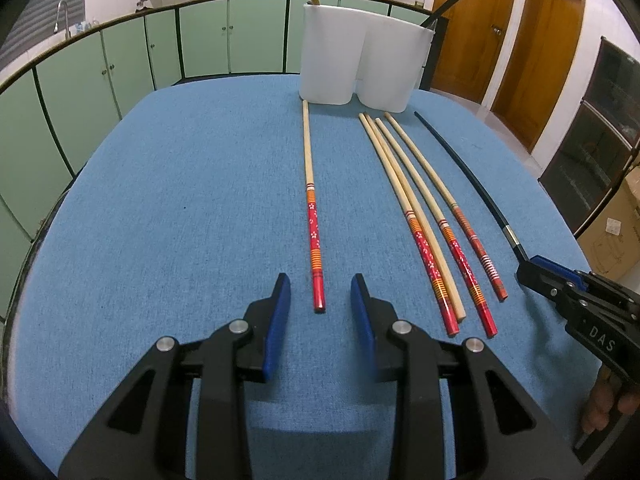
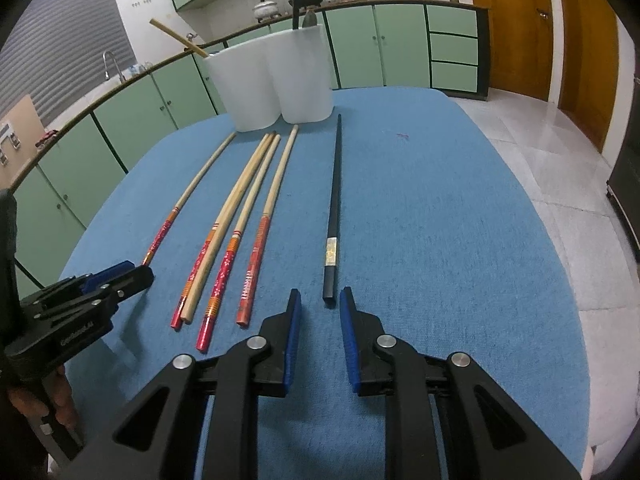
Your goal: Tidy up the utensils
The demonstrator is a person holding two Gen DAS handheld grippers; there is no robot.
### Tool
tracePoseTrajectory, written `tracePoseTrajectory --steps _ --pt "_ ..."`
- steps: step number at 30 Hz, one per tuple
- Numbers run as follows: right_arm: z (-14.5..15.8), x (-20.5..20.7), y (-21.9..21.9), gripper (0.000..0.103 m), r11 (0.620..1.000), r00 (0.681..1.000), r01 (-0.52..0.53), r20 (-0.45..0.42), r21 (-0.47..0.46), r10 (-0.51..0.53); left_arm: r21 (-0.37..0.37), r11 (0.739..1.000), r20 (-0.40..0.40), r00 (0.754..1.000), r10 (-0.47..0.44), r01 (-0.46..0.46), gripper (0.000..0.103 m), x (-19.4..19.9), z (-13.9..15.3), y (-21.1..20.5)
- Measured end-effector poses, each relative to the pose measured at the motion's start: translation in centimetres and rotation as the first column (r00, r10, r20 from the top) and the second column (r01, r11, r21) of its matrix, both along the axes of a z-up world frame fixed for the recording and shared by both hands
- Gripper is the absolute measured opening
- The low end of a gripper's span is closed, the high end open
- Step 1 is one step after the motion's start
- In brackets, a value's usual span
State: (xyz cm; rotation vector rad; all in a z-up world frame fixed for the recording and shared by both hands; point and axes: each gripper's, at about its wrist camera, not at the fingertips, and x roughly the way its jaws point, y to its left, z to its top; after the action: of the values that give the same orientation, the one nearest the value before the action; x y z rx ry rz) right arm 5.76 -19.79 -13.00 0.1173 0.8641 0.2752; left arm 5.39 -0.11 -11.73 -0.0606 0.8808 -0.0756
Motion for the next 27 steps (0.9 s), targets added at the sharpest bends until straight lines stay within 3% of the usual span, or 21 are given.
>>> tracePoseTrajectory --steps 6,9,10,16,24,27 --pt "-0.2 0.8 0.5 0.014 1.0 1.0 0.01 -0.008 -0.025 -0.011 0.024 1.0 -0.003 1.0 0.015 -0.015 0.028 0.0 0.0 -0.3" --pt "-0.3 1.0 0.4 0.007 0.999 1.0 0.019 -0.012 -0.028 -0.019 0.038 0.999 -0.003 1.0 0.031 -0.031 0.014 0.0 0.0 -0.3" --pt "-0.3 1.0 0.4 0.007 1.0 1.0 0.019 -0.012 -0.024 -0.02 0.027 0.999 -0.005 0.999 0.039 -0.039 0.004 0.0 0.0 -0.1" --pt "0.7 0.3 0.1 0.007 0.999 0.999 0.022 0.023 -0.031 -0.022 0.002 0.999 0.002 0.999 0.042 -0.042 0.004 -0.2 0.7 0.5" --pt "6.0 -0.8 -1.8 0.006 0.998 0.99 0.027 0.14 -0.055 -0.019 0.049 0.998 0.158 0.987 0.032 -0.04 0.005 -2.3 7.9 1.2" --pt "9.0 -1.1 -2.5 0.006 0.997 0.978 0.03 0.207 -0.066 -0.016 0.05 0.998 0.182 0.983 0.021 -0.031 0.005 -2.8 10.9 1.4"
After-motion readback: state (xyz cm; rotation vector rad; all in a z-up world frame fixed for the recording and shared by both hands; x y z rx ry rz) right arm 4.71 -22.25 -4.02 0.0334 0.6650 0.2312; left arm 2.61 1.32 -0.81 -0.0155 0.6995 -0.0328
